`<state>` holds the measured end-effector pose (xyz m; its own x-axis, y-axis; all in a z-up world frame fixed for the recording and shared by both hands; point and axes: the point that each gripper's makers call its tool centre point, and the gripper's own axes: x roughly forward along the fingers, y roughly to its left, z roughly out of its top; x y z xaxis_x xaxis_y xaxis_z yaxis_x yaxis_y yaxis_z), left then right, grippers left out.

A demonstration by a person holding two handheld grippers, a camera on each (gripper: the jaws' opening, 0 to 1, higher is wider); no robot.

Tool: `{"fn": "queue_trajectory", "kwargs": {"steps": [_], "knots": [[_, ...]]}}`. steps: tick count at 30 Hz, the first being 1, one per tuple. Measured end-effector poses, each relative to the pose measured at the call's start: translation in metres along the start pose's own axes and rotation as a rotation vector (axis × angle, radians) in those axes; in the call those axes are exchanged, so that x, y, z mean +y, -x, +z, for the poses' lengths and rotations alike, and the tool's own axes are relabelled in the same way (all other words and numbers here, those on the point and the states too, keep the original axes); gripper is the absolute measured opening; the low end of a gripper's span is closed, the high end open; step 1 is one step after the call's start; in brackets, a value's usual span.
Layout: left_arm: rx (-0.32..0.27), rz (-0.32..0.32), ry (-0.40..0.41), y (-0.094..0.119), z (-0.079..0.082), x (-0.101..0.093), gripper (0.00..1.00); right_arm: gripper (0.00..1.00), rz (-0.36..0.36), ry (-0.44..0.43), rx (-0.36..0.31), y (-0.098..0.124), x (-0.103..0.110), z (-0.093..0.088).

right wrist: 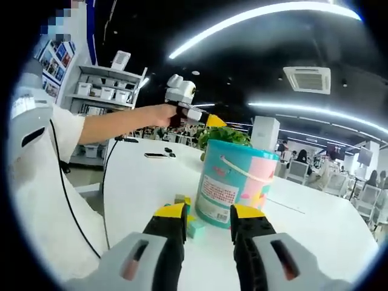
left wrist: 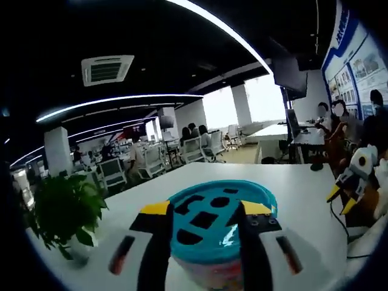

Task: Arrange the toys in the designated storage area by placing each visible toy with the group until no toy remains scattered across the table.

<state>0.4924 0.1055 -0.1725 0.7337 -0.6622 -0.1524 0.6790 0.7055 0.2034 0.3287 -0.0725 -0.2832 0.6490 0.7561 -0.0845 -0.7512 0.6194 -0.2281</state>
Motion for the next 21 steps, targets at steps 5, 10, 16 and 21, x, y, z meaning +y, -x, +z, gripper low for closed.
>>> {"fn": "queue_trajectory", "kwargs": {"steps": [5, 10, 16, 21], "knots": [[-0.008, -0.006, 0.020, 0.020, -0.013, -0.003, 0.42, 0.29, -0.007, -0.002, 0.001, -0.002, -0.001, 0.000], [0.023, 0.130, 0.045, 0.034, -0.046, 0.000, 0.40, 0.29, -0.008, -0.003, -0.002, -0.004, 0.000, 0.001], [-0.005, 0.150, 0.090, 0.044, -0.064, -0.009, 0.42, 0.29, -0.010, 0.010, -0.002, -0.003, 0.002, 0.004], [0.010, 0.159, 0.119, 0.052, -0.079, -0.012, 0.44, 0.28, -0.015, 0.011, -0.001, -0.002, 0.001, 0.004]]}}
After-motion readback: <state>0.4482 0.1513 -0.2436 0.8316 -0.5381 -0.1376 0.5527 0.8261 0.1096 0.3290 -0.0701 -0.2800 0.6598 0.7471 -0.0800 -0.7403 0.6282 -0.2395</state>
